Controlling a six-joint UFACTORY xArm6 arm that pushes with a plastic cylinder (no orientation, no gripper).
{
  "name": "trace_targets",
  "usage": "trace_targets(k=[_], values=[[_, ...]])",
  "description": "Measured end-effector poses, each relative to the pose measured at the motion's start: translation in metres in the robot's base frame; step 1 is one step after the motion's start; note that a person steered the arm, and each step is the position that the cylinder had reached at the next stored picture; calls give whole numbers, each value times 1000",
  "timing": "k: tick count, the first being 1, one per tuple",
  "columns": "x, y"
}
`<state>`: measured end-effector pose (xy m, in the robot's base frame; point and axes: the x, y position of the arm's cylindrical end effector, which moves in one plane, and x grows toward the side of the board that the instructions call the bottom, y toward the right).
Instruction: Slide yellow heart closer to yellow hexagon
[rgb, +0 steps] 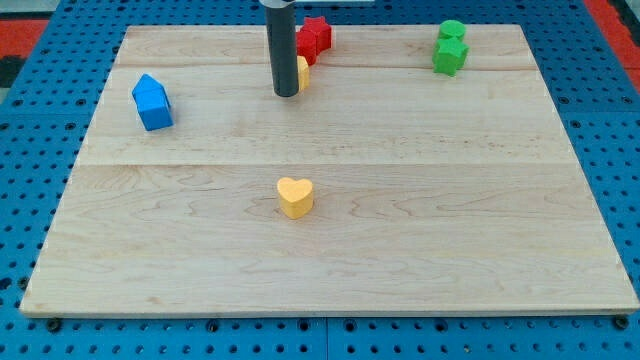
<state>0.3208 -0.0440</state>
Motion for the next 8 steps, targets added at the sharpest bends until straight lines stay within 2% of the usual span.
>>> trace_targets(k=[1, 2, 3, 4, 5, 6, 7, 8], values=[[-20, 11], [3, 23], [87, 105], [184, 119], [228, 58], [200, 26], [147, 27], [113, 28]])
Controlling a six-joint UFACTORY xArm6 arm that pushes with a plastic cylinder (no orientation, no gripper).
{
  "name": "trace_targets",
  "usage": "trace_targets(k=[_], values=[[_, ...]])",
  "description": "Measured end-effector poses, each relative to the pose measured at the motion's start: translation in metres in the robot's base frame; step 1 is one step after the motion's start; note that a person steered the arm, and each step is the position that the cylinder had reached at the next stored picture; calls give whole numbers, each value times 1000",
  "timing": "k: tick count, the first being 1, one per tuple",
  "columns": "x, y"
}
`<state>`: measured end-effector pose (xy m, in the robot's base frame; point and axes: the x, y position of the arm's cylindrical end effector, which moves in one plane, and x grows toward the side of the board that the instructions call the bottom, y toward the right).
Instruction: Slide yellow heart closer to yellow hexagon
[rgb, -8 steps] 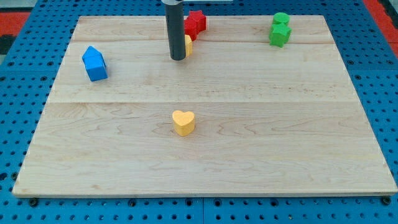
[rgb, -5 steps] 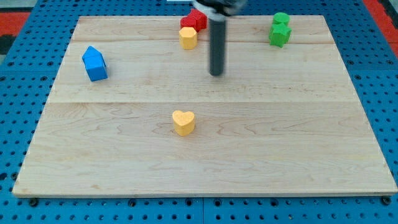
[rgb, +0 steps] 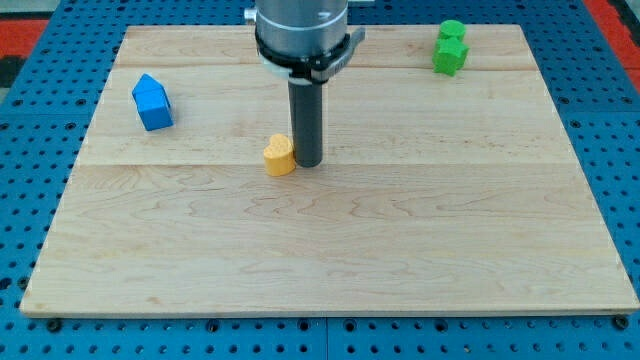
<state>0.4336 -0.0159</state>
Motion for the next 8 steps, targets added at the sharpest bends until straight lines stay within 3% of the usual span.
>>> trace_targets(k=[1, 2, 4, 5, 7, 8], values=[[36, -3], [29, -37], [-82, -37], [-108, -37], [-103, -28], [-93, 23]])
